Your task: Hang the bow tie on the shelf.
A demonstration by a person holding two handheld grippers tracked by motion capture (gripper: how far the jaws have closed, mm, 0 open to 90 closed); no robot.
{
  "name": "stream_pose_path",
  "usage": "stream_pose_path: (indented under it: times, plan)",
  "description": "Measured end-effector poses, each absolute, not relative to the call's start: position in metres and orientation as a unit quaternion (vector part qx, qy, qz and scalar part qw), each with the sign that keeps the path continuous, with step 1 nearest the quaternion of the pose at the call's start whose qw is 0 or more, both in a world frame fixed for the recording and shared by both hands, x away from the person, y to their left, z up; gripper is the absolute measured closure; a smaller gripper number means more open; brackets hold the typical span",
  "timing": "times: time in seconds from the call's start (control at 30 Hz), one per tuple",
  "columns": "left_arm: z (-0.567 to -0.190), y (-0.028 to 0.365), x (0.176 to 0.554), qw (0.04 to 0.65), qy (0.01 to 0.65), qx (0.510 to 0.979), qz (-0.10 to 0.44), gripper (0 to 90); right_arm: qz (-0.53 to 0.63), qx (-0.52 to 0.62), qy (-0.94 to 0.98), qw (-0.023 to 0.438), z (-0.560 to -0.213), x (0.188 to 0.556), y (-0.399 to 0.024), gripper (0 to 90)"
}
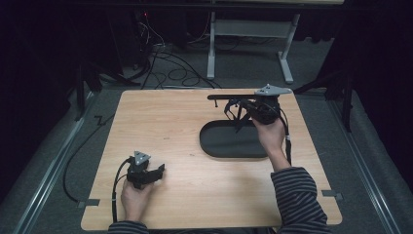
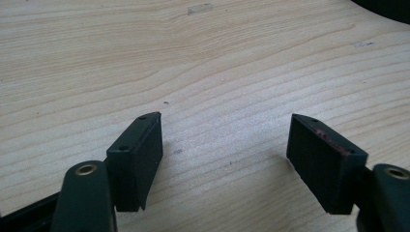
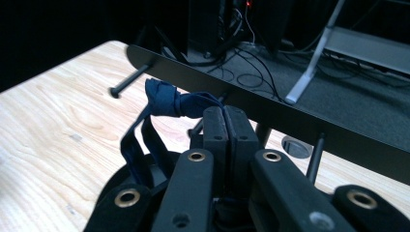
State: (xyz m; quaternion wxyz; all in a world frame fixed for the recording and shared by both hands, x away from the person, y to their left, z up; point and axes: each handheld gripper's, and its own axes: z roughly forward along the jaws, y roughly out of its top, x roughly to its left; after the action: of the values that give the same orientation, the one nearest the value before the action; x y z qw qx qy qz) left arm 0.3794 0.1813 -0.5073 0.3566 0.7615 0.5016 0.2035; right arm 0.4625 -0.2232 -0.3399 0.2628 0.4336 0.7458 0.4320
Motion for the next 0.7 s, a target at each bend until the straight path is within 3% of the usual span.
stream_pose_path:
  times: [0.7]
  plan:
    - [-0.508, 0.180, 0.379, 0.356, 0.501, 0.761, 0.207, 29.6, 0.426, 0.454, 0.734, 0.271, -0.348, 0.479, -0.222, 88.0]
